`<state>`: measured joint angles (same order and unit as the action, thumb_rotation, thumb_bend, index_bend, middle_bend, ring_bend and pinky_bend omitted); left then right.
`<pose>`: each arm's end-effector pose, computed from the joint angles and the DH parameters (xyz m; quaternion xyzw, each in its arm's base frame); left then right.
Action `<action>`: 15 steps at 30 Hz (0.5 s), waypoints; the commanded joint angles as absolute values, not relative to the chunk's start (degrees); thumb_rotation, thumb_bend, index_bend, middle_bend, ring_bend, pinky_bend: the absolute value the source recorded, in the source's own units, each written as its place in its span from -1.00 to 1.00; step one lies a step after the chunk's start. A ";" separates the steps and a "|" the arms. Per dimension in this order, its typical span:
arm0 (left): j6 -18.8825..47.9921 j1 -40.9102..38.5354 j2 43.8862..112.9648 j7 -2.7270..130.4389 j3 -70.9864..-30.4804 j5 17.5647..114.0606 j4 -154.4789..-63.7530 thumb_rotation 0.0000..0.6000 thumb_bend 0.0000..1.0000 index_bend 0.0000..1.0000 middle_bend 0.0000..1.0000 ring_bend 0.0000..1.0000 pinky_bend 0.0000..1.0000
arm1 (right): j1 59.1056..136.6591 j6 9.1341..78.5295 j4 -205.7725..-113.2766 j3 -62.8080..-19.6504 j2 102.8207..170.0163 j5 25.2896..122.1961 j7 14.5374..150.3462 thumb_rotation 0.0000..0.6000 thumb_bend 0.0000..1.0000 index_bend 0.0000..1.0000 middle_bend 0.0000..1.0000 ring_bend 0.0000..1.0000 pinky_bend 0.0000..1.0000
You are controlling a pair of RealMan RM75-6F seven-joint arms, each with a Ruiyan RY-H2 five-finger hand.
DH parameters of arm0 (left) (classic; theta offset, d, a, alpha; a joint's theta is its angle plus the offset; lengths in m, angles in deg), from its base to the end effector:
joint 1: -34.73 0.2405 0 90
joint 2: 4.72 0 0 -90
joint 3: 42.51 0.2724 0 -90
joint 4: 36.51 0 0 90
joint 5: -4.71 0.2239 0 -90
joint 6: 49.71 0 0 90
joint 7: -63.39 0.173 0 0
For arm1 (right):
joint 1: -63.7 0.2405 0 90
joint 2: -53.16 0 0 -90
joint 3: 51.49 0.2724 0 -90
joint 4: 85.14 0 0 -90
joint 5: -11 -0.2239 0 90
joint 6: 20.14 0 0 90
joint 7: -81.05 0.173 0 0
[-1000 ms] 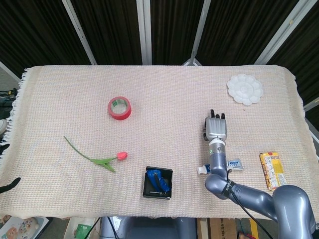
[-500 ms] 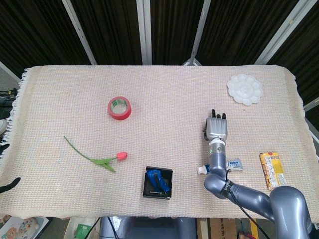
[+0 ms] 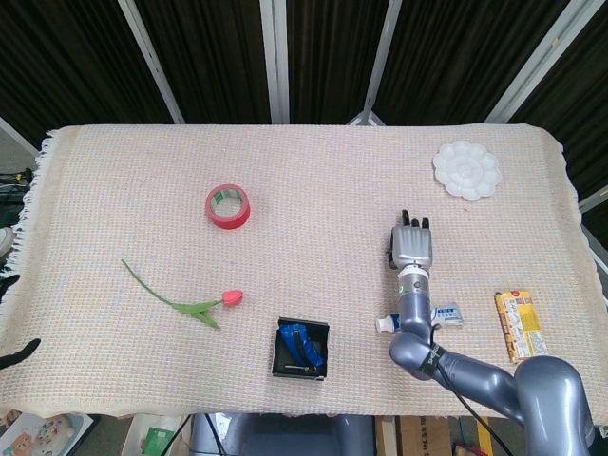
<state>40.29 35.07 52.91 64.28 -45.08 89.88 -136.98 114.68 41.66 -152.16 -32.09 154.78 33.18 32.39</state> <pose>-0.3239 0.1803 0.1907 -0.5558 -0.3956 -0.3873 0.6201 -0.1965 -0.4481 -0.0549 0.6188 -0.4594 0.2033 0.6040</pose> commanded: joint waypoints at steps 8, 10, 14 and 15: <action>40.29 35.09 52.78 63.94 -45.12 89.78 -136.95 1.00 -0.52 -0.69 -1.00 -1.00 -1.00 | 115.22 41.97 -152.11 -31.58 155.48 33.18 31.64 1.00 -0.26 0.10 -0.83 -0.66 -0.80; 40.35 35.11 52.75 63.85 -45.15 89.76 -136.91 1.00 -0.52 -0.69 -1.00 -1.00 -1.00 | 115.21 41.84 -151.87 -31.56 155.61 32.98 31.45 1.00 -0.26 0.10 -0.83 -0.66 -0.80; 40.12 35.03 52.75 63.90 -45.15 89.64 -136.92 1.00 -0.52 -0.69 -1.00 -1.00 -1.00 | 115.25 41.68 -151.31 -31.37 155.84 32.71 31.24 1.00 -0.26 0.10 -0.83 -0.66 -0.80; 40.13 35.02 52.76 63.94 -45.15 89.67 -136.93 1.00 -0.52 -0.69 -1.00 -1.00 -1.00 | 115.26 41.63 -151.20 -31.34 155.86 32.69 31.19 1.00 -0.26 0.10 -0.83 -0.66 -0.80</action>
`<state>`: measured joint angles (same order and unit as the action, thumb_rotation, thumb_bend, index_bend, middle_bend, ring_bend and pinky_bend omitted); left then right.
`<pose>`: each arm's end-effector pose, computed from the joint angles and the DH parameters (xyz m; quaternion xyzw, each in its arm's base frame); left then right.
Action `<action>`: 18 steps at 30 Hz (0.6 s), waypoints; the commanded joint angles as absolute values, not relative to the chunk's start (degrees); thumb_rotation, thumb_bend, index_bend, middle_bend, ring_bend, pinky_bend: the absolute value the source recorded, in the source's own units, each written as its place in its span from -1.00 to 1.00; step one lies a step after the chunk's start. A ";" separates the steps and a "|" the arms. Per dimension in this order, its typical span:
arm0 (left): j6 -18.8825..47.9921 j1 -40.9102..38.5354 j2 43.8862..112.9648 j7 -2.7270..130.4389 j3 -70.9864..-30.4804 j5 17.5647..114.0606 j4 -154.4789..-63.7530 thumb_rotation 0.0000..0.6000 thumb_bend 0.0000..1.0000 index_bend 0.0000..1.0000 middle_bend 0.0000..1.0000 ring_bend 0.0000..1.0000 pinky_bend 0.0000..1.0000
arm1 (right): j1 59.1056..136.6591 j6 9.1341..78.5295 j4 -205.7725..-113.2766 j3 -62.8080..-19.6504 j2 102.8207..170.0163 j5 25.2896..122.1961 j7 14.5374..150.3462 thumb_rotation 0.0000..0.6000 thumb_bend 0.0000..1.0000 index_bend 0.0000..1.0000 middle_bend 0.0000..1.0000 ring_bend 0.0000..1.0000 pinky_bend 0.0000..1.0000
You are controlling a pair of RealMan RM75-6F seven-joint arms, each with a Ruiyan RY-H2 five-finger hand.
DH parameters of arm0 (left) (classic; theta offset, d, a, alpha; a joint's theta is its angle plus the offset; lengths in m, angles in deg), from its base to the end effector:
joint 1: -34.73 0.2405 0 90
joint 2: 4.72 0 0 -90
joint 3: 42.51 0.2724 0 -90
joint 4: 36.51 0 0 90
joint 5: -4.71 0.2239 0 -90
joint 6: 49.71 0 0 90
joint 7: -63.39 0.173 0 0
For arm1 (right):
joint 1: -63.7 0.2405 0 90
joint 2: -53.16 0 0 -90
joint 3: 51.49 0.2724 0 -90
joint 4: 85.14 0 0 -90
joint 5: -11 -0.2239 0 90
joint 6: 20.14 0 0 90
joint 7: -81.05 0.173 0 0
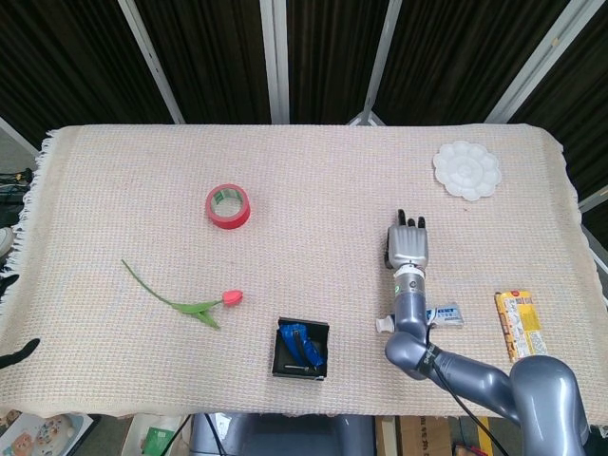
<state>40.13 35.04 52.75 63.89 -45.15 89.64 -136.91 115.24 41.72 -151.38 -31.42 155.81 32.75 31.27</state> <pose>-0.3249 0.1807 0.1918 -0.5544 -0.3974 -0.3872 0.6203 -0.1915 -0.4492 -0.0595 0.6201 -0.4585 0.2009 0.6041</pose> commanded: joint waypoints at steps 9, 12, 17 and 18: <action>40.28 35.00 52.92 64.19 -45.09 89.98 -136.94 1.00 -0.52 -0.69 -1.00 -1.00 -1.00 | 115.18 41.79 -151.52 -30.94 155.59 32.94 31.12 1.00 -0.26 0.24 -0.82 -0.66 -0.77; 40.35 35.04 52.94 64.17 -45.07 90.03 -136.93 1.00 -0.52 -0.69 -1.00 -1.00 -1.00 | 115.11 42.23 -151.92 -30.74 155.47 33.45 31.49 1.00 -0.26 0.27 -0.82 -0.65 -0.76; 40.35 35.05 52.94 64.15 -45.10 89.92 -136.92 1.00 -0.52 -0.69 -1.00 -1.00 -1.00 | 114.62 42.47 -153.72 -29.96 154.49 34.14 32.89 1.00 -0.26 0.27 -0.82 -0.65 -0.76; 40.34 35.05 52.94 64.16 -45.10 89.91 -136.92 1.00 -0.52 -0.69 -1.00 -1.00 -1.00 | 114.52 42.53 -154.13 -29.80 154.22 34.28 33.18 1.00 -0.26 0.27 -0.82 -0.65 -0.76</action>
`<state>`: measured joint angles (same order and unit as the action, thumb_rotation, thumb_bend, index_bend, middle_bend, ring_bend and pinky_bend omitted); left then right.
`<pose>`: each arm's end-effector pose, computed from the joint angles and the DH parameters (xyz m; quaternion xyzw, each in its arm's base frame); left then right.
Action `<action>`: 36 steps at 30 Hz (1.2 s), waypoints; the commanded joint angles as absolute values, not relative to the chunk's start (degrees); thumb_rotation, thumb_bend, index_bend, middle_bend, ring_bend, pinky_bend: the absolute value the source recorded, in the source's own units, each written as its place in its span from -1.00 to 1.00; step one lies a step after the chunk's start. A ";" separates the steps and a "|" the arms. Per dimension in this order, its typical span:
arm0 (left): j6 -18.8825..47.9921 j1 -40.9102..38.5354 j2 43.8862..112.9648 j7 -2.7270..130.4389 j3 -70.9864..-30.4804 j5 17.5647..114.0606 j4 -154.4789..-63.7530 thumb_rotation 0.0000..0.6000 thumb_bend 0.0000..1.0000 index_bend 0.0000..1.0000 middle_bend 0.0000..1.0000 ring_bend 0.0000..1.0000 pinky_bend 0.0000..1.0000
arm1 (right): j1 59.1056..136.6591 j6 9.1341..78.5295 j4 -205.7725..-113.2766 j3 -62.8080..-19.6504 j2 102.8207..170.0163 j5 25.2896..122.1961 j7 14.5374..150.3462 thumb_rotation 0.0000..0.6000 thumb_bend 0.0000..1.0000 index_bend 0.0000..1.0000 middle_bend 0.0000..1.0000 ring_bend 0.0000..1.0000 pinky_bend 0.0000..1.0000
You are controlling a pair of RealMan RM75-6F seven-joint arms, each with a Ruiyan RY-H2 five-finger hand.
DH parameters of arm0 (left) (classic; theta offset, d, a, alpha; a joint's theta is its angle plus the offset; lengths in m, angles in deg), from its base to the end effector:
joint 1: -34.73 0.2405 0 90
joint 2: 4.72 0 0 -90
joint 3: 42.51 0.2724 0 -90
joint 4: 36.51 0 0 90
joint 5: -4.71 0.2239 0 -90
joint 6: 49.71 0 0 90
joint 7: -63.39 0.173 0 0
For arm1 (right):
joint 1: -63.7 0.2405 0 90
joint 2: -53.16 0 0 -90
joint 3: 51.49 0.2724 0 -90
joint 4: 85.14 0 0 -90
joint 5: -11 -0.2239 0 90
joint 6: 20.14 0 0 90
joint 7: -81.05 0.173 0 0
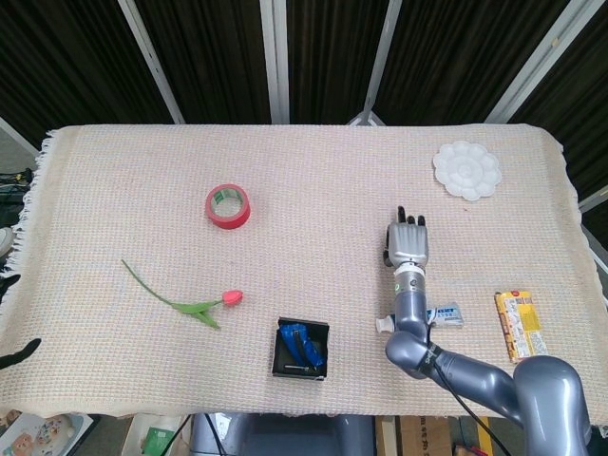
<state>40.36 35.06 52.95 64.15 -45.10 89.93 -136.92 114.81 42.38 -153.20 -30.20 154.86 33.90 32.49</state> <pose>-0.3238 0.1804 0.1908 -0.5554 -0.3954 -0.3886 0.6198 -0.1855 -0.4509 -0.0520 0.6117 -0.4634 0.2204 0.6021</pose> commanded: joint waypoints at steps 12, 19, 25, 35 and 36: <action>40.39 35.08 53.04 64.55 -45.00 90.05 -137.11 1.00 -0.52 -0.68 -1.00 -1.00 -1.00 | 111.63 39.53 -160.46 -25.22 149.12 35.38 43.18 1.00 -0.26 0.27 -0.82 -0.65 -0.76; 40.39 35.06 53.12 64.77 -44.96 90.16 -137.15 1.00 -0.52 -0.68 -1.00 -1.00 -1.00 | 108.90 34.57 -160.13 -23.13 148.31 40.44 56.07 1.00 -0.26 0.27 -0.82 -0.65 -0.79; 40.37 35.08 53.16 65.00 -44.96 90.03 -137.24 1.00 -0.52 -0.67 -1.00 -1.00 -1.00 | 106.05 31.89 -156.29 -21.96 151.03 49.05 71.92 1.00 -0.26 0.31 -0.82 -0.65 -0.85; 40.31 35.05 53.18 65.16 -45.02 89.87 -137.29 1.00 -0.52 -0.67 -1.00 -1.00 -1.00 | 104.42 31.21 -145.73 -23.95 156.16 61.05 88.46 1.00 -0.26 0.31 -0.82 -0.65 -0.87; 40.31 35.05 53.20 65.20 -45.01 89.88 -137.29 1.00 -0.52 -0.67 -1.00 -1.00 -1.00 | 104.40 31.07 -145.00 -24.14 156.46 61.60 89.29 1.00 -0.26 0.31 -0.82 -0.65 -0.87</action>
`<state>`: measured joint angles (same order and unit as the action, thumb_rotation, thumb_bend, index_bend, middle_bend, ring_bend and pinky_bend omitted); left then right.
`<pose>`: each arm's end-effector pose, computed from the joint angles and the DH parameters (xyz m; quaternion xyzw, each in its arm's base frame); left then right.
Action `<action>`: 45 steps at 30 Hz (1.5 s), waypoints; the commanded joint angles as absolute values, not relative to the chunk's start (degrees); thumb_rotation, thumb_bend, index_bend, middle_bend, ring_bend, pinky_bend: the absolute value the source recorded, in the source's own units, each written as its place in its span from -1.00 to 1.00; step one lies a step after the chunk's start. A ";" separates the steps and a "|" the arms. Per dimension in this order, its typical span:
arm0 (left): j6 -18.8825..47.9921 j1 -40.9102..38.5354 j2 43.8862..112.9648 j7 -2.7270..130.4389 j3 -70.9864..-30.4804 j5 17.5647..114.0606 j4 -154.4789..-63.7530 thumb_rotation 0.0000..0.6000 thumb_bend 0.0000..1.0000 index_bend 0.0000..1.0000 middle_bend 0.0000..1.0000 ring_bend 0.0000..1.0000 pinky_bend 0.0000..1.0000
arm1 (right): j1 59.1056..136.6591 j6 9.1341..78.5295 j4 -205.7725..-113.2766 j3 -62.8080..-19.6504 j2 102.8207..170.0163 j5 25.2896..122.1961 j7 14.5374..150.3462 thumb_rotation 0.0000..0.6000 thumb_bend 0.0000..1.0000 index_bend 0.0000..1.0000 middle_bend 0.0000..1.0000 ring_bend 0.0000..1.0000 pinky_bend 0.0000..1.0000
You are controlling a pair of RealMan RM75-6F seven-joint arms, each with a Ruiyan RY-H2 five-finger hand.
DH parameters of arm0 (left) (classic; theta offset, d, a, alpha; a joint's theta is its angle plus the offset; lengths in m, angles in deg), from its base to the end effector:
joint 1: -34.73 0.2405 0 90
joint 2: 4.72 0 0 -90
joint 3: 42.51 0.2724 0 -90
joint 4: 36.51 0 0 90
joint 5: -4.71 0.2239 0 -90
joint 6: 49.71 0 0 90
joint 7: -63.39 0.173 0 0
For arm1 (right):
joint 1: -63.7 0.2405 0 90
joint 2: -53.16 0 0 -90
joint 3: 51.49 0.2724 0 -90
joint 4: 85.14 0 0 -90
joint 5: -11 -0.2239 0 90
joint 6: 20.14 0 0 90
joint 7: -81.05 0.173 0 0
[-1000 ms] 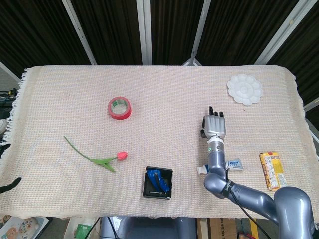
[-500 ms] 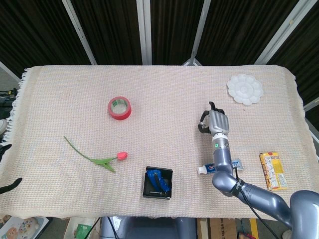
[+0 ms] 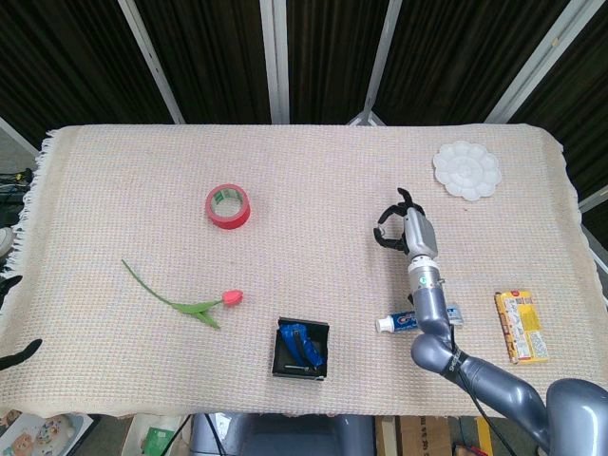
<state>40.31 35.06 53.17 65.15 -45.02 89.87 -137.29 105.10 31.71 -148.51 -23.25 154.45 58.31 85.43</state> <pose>-0.3227 0.1801 0.1887 -0.5570 -0.3946 -0.3852 0.6210 -0.2063 -0.4597 -0.0313 0.4320 -0.6231 0.4871 0.4333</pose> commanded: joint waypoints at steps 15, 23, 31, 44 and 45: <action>40.27 35.00 53.33 65.60 -44.97 89.98 -137.37 1.00 -0.52 -0.67 -1.00 -1.00 -1.00 | 104.77 28.19 -141.05 -25.26 157.70 63.09 92.26 1.00 -0.26 0.31 -0.82 -0.77 -0.97; 40.06 34.90 53.39 65.73 -44.97 89.89 -137.32 1.00 -0.52 -0.67 -1.00 -1.00 -1.00 | 105.04 27.91 -140.93 -25.04 157.65 60.38 88.79 1.00 -0.26 0.31 -0.82 -0.82 -0.99; 40.04 34.88 53.49 66.02 -44.98 89.83 -137.40 1.00 -0.52 -0.67 -1.00 -1.00 -1.00 | 105.18 27.46 -141.75 -24.52 157.11 58.12 86.72 1.00 -0.26 0.27 -0.82 -0.83 -1.00; 40.16 34.93 53.55 66.26 -44.98 89.80 -137.50 1.00 -0.52 -0.66 -1.00 -1.00 -1.00 | 105.26 25.97 -144.16 -24.75 155.19 54.33 82.71 1.00 -0.27 -0.05 -0.82 -0.90 -1.00; 40.15 34.92 53.56 66.29 -44.98 89.80 -137.50 1.00 -0.52 -0.66 -1.00 -1.00 -1.00 | 105.28 25.89 -144.28 -24.77 155.08 54.19 82.54 1.00 -0.27 -0.06 -0.82 -0.90 -1.00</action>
<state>40.15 34.92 53.56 66.29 -44.98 89.80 -137.50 105.26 25.97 -144.18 -24.76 155.17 54.28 82.64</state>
